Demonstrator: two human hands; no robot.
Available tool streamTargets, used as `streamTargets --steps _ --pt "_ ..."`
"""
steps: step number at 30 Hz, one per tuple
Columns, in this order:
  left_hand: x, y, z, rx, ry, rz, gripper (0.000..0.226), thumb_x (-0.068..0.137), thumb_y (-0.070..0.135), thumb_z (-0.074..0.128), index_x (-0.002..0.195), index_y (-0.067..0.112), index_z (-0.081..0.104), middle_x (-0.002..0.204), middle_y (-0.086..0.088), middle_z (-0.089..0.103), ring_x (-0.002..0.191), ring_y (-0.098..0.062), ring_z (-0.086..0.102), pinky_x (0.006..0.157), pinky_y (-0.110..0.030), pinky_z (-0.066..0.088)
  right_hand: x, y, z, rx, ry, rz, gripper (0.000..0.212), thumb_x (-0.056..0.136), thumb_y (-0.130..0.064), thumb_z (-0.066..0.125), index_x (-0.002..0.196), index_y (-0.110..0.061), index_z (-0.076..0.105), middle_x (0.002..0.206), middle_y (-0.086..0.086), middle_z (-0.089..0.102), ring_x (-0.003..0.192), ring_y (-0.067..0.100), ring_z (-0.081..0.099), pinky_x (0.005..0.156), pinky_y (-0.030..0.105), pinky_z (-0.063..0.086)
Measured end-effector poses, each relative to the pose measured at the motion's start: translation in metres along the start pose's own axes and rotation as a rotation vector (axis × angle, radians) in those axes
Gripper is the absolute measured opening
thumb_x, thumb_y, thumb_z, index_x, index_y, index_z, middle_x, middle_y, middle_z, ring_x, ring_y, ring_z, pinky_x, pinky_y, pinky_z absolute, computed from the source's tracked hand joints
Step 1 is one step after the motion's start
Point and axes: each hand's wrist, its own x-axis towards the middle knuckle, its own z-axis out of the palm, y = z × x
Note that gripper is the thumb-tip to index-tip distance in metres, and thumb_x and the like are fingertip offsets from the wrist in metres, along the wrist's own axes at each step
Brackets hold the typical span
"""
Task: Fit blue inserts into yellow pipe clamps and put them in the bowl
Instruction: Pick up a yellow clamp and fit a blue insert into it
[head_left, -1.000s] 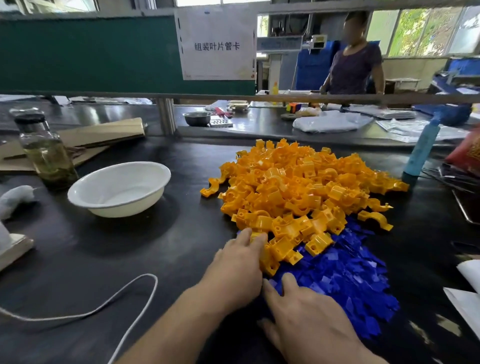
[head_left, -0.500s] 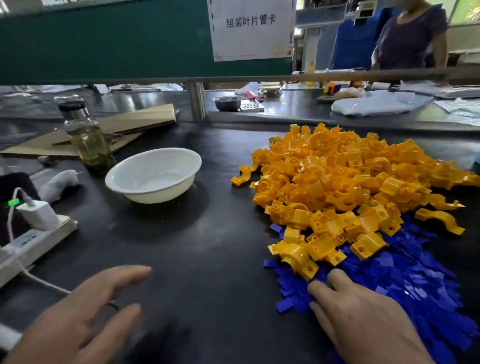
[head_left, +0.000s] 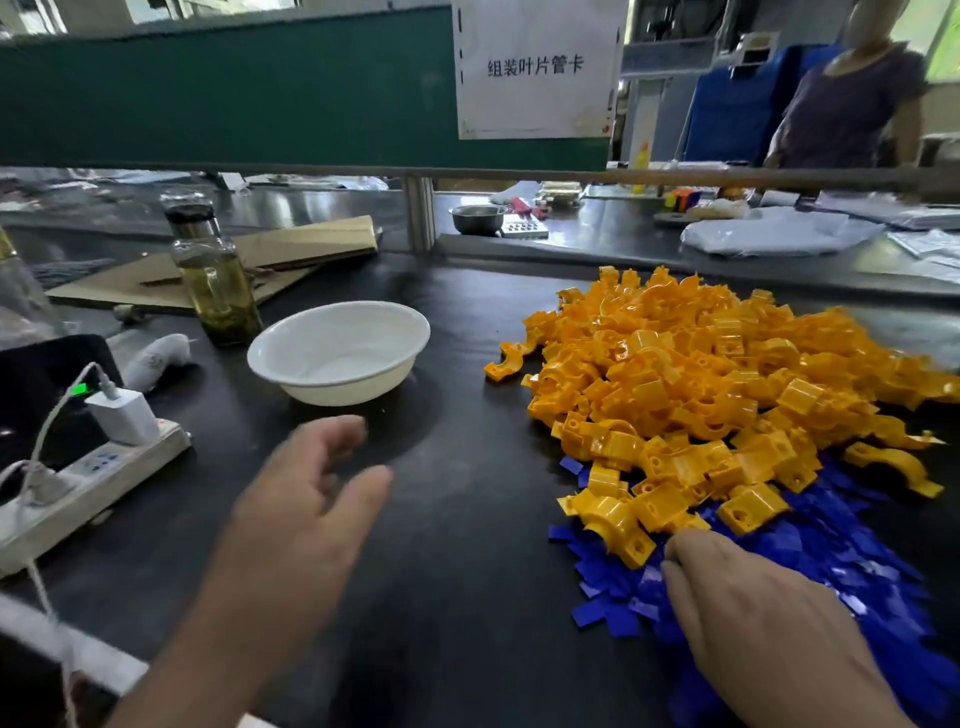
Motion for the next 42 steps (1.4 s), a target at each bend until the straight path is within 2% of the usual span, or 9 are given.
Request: streamTargets --steps 2,6,9,14,23,27,32,38,42 --pt "-0.002 0.029 0.058 0.034 -0.322 0.139 0.046 0.087 0.047 0.06 0.131 0.046 0.049 0.131 0.028 0.054 0.116 0.008 0.05 0.097 -0.021 0.041 0.002 0.01 -0.005 -0.045 -0.009 0.05 0.014 0.099 -0.048 0.024 0.097 -0.037 0.031 0.078 -0.01 0.047 0.067 0.006 0.049 0.058 0.02 0.042" --pt "0.006 0.054 0.131 0.248 -0.66 0.404 0.055 0.1 0.033 0.046 0.15 0.04 0.025 0.157 0.018 0.027 0.143 -0.004 0.022 0.116 -0.032 0.025 0.02 0.032 -0.017 -0.121 0.022 0.09 0.016 0.098 -0.048 0.022 0.097 -0.038 0.034 0.074 -0.01 0.055 0.064 0.003 0.058 0.061 0.021 0.053" --pt "0.002 0.049 0.146 0.378 -0.727 0.516 0.048 0.102 0.03 0.041 0.148 0.038 0.031 0.155 0.014 0.033 0.142 -0.01 0.028 0.115 -0.043 0.03 0.031 0.039 -0.011 -0.096 0.101 0.135 0.016 0.097 -0.047 0.026 0.093 -0.035 0.037 0.068 -0.011 0.055 0.057 0.004 0.057 0.053 0.021 0.051" --pt "-0.004 0.035 0.155 0.401 -0.688 0.656 0.046 0.097 0.046 0.047 0.142 0.04 0.04 0.142 0.016 0.047 0.129 -0.01 0.039 0.103 -0.034 0.032 0.032 0.023 0.013 0.232 0.152 0.074 0.009 0.092 -0.034 0.048 0.083 -0.033 0.048 0.061 -0.011 0.049 0.053 0.006 0.049 0.047 0.022 0.041" --pt "-0.006 0.035 0.165 -0.07 -0.55 0.255 0.045 0.086 0.035 0.07 0.128 0.044 0.056 0.111 0.036 0.055 0.104 0.019 0.045 0.084 0.005 0.031 0.027 0.032 0.023 0.591 0.228 0.231 0.009 0.092 -0.037 0.047 0.088 -0.04 0.055 0.075 -0.014 0.059 0.069 0.006 0.058 0.061 0.026 0.048" --pt "0.004 0.035 0.159 -0.78 -0.547 -0.255 0.05 0.073 0.02 0.077 0.118 0.038 0.066 0.11 0.017 0.071 0.1 -0.002 0.068 0.081 -0.02 0.056 0.028 0.032 0.021 0.84 0.193 0.308 0.014 0.094 -0.034 0.05 0.086 -0.042 0.058 0.069 -0.005 0.064 0.057 0.009 0.059 0.051 0.025 0.05" --pt "0.028 0.03 0.149 -1.229 -0.449 -0.48 0.024 0.069 0.004 0.064 0.079 0.019 0.08 0.09 -0.008 0.076 0.086 -0.017 0.073 0.082 -0.032 0.06 0.028 0.034 0.018 1.129 0.208 0.377 0.018 0.095 -0.023 0.053 0.091 -0.034 0.067 0.075 -0.001 0.069 0.059 0.014 0.066 0.053 0.022 0.053" --pt "0.017 0.03 0.153 -1.115 -0.586 -0.483 0.038 0.061 0.007 0.074 0.098 0.01 0.064 0.09 -0.016 0.075 0.081 -0.026 0.073 0.068 -0.037 0.061 0.027 0.026 0.009 1.363 0.184 0.282 0.013 0.087 -0.028 0.056 0.086 -0.031 0.068 0.078 0.007 0.069 0.057 0.023 0.066 0.048 0.028 0.053" --pt "-0.012 0.044 0.159 -0.905 -0.735 -0.339 0.039 0.062 0.027 0.082 0.099 0.028 0.072 0.096 -0.012 0.075 0.083 -0.023 0.072 0.07 -0.032 0.054 0.023 0.021 0.005 1.168 0.187 0.198 0.013 0.082 -0.039 0.054 0.088 -0.034 0.065 0.073 -0.001 0.068 0.051 0.011 0.062 0.047 0.02 0.051"
